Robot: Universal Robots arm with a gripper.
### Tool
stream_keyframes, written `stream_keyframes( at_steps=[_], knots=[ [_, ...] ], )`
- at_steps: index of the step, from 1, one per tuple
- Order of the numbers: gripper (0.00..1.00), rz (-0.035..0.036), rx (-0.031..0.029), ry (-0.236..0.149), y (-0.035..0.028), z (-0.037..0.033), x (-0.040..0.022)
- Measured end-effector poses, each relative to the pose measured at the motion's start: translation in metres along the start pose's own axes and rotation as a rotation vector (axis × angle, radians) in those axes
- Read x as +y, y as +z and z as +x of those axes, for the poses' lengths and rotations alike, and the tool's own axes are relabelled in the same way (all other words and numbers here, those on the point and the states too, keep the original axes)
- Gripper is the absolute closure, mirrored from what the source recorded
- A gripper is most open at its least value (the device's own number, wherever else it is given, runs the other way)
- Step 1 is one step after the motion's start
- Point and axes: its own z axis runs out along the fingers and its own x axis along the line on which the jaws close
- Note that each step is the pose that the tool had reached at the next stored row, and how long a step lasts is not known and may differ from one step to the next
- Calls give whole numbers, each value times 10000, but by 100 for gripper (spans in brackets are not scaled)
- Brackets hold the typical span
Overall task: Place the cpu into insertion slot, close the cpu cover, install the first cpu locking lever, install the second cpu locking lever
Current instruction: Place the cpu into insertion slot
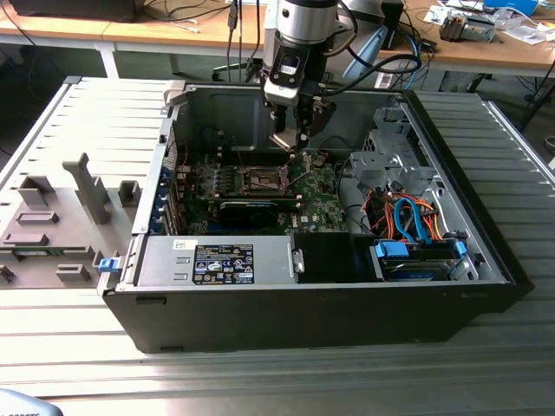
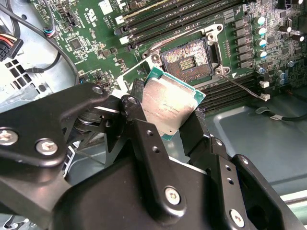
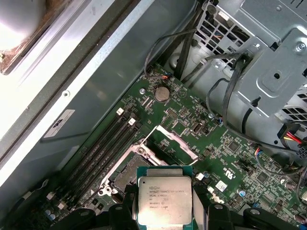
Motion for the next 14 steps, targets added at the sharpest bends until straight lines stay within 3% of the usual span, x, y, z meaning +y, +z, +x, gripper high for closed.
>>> stream_keyframes(
  at_steps=[14],
  knots=[
    [45, -1, 0, 111, 7, 0, 0]
  ],
)
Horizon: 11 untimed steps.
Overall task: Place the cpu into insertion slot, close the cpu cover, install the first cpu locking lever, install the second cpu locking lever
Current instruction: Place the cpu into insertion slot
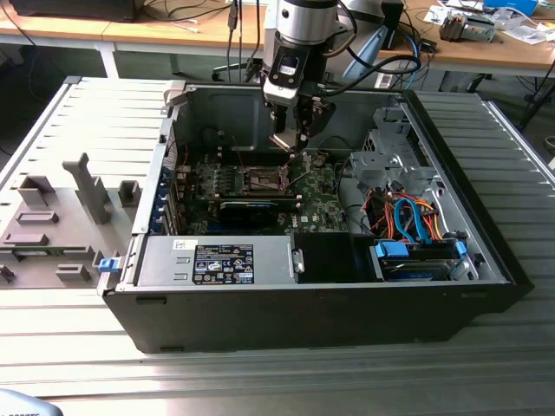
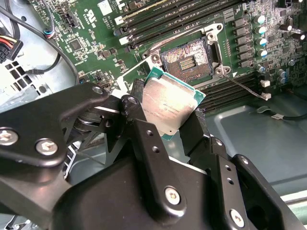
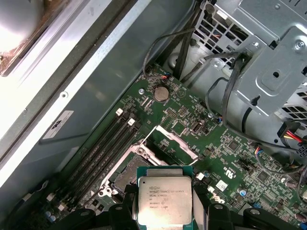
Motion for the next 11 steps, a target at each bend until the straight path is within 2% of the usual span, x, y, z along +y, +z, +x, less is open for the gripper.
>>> stream_keyframes(
  at_steps=[11],
  knots=[
    [45, -1, 0, 90, 6, 0, 0]
  ],
)
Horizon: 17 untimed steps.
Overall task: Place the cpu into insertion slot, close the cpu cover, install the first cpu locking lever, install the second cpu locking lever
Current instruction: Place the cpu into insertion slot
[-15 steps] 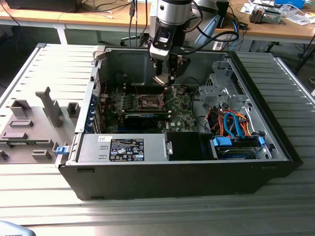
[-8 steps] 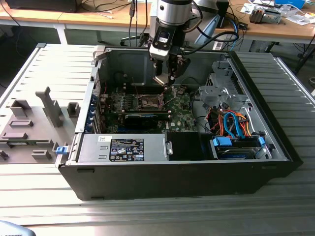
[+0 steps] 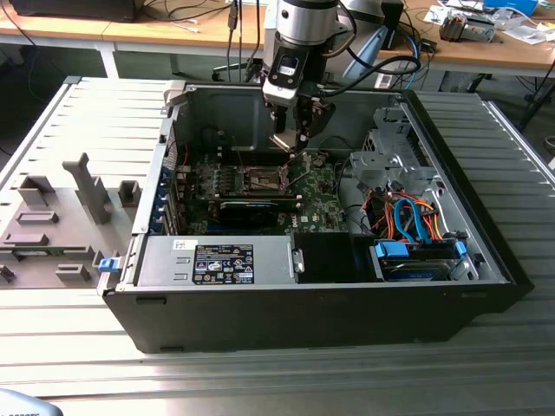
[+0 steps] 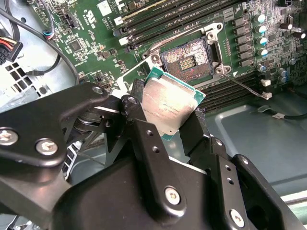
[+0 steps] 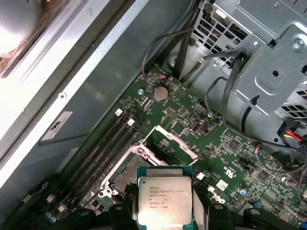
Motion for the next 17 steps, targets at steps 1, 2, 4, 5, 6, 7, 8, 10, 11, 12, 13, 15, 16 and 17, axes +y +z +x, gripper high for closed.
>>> stream_keyframes(
  at_steps=[1, 2, 4, 5, 6, 7, 8, 10, 11, 12, 13, 15, 16, 17],
  knots=[
    [45, 0, 0, 14, 1, 0, 0],
    [45, 0, 0, 23, 1, 0, 0],
    [45, 0, 0, 36, 2, 0, 0],
    [45, 0, -1, 43, 3, 0, 0],
    [45, 0, 0, 49, 3, 0, 0],
    [45, 0, -1, 55, 4, 0, 0],
    [45, -1, -1, 62, 4, 0, 0],
    [45, -1, -1, 79, 5, 0, 0],
    [45, -1, 0, 86, 5, 0, 0],
    [45, -1, -1, 94, 6, 0, 0],
    [45, 0, -1, 99, 6, 0, 0],
    [45, -1, -1, 115, 7, 0, 0],
    [45, -1, -1, 124, 8, 0, 0],
    [45, -1, -1, 129, 8, 0, 0]
  ],
)
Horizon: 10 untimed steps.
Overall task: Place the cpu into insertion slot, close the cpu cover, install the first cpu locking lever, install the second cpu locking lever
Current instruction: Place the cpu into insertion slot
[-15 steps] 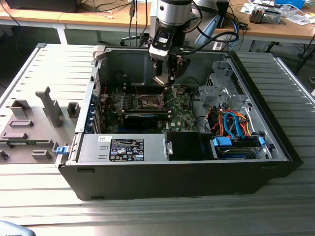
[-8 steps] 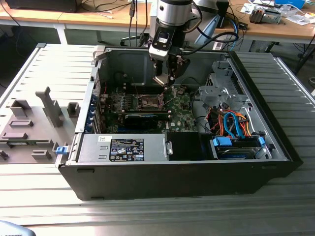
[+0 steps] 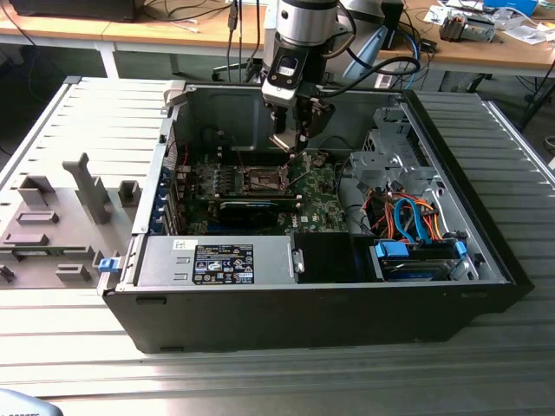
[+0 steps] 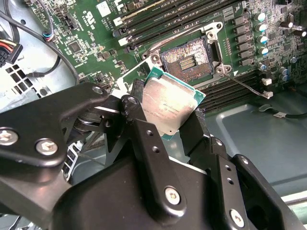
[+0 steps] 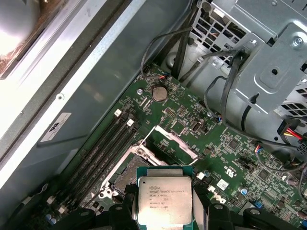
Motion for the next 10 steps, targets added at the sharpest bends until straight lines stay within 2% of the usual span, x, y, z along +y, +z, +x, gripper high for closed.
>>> stream_keyframes(
  at_steps=[10],
  knots=[
    [45, -1, 0, 72, 5, 0, 0]
  ],
)
